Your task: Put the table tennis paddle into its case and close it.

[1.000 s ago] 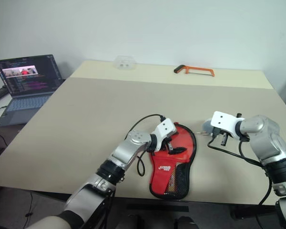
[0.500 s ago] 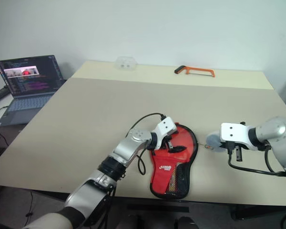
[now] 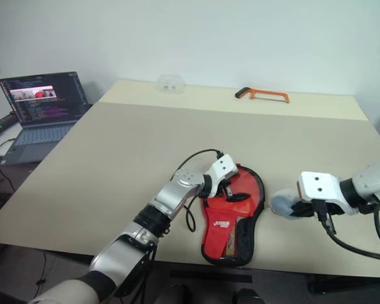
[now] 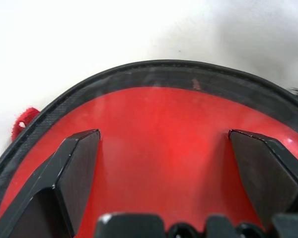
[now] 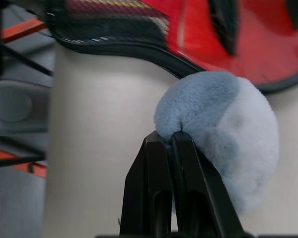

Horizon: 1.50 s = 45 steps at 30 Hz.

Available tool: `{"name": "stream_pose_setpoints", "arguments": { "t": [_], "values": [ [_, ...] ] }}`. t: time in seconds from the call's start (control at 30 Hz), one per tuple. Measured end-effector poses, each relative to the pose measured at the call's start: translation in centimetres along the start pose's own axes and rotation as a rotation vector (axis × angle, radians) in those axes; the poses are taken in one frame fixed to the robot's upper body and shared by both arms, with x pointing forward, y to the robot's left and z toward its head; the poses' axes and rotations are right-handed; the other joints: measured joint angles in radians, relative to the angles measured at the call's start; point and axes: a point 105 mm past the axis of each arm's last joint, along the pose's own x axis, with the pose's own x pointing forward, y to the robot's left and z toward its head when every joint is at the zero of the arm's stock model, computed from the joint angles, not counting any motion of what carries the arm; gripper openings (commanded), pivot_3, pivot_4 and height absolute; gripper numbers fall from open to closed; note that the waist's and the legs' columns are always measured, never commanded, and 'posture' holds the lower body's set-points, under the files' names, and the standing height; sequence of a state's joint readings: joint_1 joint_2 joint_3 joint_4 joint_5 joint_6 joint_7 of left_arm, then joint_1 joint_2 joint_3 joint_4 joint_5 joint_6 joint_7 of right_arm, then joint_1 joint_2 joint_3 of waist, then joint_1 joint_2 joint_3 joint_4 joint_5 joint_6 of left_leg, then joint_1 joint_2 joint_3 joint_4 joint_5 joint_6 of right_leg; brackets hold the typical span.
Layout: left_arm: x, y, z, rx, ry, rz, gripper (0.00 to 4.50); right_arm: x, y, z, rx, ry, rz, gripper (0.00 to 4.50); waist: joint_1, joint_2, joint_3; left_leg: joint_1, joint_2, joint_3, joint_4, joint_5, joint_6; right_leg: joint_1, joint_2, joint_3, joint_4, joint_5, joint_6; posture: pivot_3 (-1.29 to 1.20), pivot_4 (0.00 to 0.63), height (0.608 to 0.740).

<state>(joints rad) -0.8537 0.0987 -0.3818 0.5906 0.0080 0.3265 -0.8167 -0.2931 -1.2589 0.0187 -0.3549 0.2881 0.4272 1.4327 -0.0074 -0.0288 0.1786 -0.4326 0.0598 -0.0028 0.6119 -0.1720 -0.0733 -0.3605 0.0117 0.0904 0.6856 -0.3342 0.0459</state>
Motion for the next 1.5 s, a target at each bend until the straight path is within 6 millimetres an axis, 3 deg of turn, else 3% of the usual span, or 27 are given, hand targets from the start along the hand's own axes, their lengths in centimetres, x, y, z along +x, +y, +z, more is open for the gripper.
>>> {"name": "stream_pose_setpoints", "arguments": {
  "t": [0.77, 0.9, 1.1, 1.23, 1.37, 1.5],
  "values": [
    [0.1, 0.5, -0.2, 0.025, 0.036, 0.019, 4.5, 4.6, 10.4, 4.4, -0.082, -0.181, 0.446, 0.02, -0.001, -0.001, -0.004, 0.006, 0.001, -0.003, 0.0, -0.002, 0.002, 0.01, 0.001, -0.002, -0.004, -0.002, 0.003, 0.0, 0.15, 0.74],
    [0.1, 0.5, -0.3, 0.027, 0.041, 0.015, 4.5, 5.2, 11.2, 5.0, -0.079, -0.205, 0.459, 0.02, -0.002, -0.001, -0.007, 0.007, 0.001, -0.003, 0.0, -0.002, 0.002, 0.01, 0.001, -0.002, -0.004, -0.002, 0.003, 0.0, 0.15, 0.74],
    [0.1, 0.6, -0.3, 0.031, 0.046, 0.015, 4.5, 5.3, 10.6, 5.4, -0.086, -0.209, 0.446, 0.02, -0.002, -0.002, -0.008, 0.007, 0.001, -0.003, 0.0, -0.002, 0.002, 0.01, 0.001, -0.002, -0.004, -0.002, 0.003, 0.0, 0.15, 0.74],
    [0.1, 0.8, -0.3, 0.039, 0.05, 0.019, 4.5, 4.8, 8.6, 4.9, -0.071, -0.191, 0.392, 0.02, -0.006, -0.002, -0.008, 0.007, 0.001, -0.003, 0.0, -0.002, 0.002, 0.01, 0.001, -0.002, -0.004, -0.001, 0.003, 0.0, 0.15, 0.74],
    [-0.4, 0.9, -0.2, 0.049, 0.008, 0.021, 4.5, 4.5, 6.3, 2.8, -0.006, -0.134, 0.312, 0.02, -0.016, -0.002, -0.008, 0.007, 0.001, -0.003, 0.0, -0.002, 0.002, 0.01, 0.001, -0.001, -0.004, -0.001, 0.003, 0.0, 0.15, 0.74],
    [-2.3, 0.1, -0.6, 0.045, -0.05, -0.054, 4.5, 4.2, 5.1, 0.4, 0.084, -0.085, 0.271, 1.02, -0.025, 0.0, -0.006, 0.006, 0.002, -0.001, 0.0, -0.002, 0.002, 0.008, 0.002, 0.0, -0.004, 0.001, 0.0, 0.0, 0.15, 0.74]
  ]
}}
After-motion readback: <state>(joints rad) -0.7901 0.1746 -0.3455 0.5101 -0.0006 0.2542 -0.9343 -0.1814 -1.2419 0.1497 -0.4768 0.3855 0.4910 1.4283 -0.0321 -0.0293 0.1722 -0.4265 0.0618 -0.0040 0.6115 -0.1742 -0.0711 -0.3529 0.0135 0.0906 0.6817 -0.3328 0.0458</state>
